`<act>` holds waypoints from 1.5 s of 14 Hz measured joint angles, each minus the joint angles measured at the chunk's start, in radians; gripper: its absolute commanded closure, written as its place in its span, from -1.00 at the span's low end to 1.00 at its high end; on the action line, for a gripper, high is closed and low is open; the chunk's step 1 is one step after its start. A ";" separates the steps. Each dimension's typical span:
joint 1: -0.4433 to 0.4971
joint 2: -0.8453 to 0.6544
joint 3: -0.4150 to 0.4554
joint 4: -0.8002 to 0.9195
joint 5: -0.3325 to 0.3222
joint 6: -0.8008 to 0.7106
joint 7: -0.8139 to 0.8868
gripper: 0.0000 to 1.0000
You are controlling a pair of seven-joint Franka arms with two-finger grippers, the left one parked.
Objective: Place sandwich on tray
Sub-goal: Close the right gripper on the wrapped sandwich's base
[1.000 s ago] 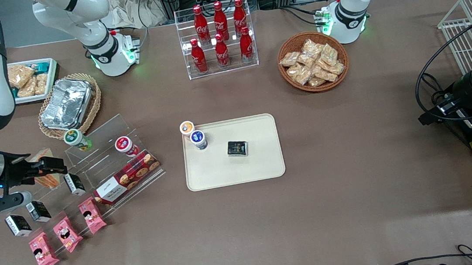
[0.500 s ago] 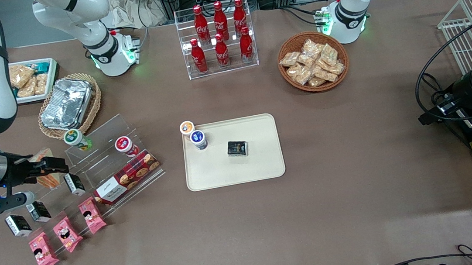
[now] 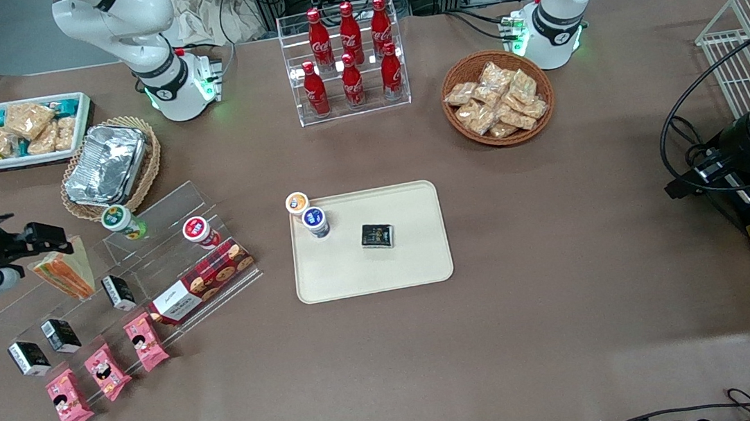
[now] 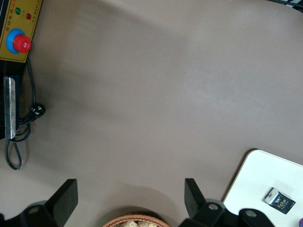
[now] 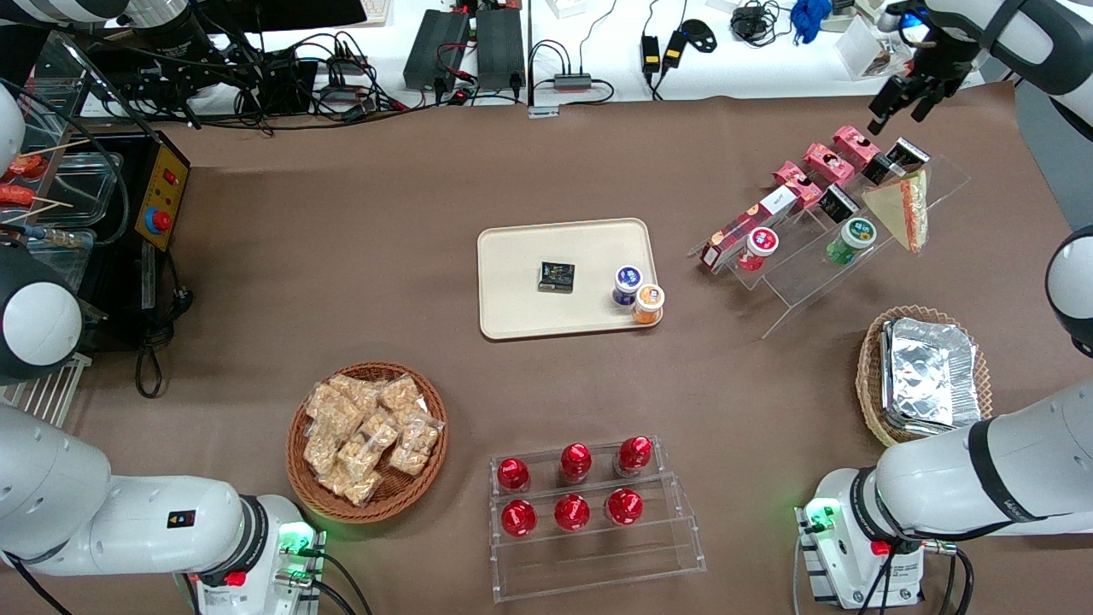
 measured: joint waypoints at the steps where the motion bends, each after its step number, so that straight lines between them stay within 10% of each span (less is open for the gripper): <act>1: -0.011 -0.002 -0.004 -0.021 -0.003 0.019 -0.038 -1.00; 17: -0.027 0.008 -0.092 -0.307 -0.050 0.345 -0.262 -0.98; 21: -0.027 0.009 -0.095 -0.333 -0.050 0.376 -0.262 0.11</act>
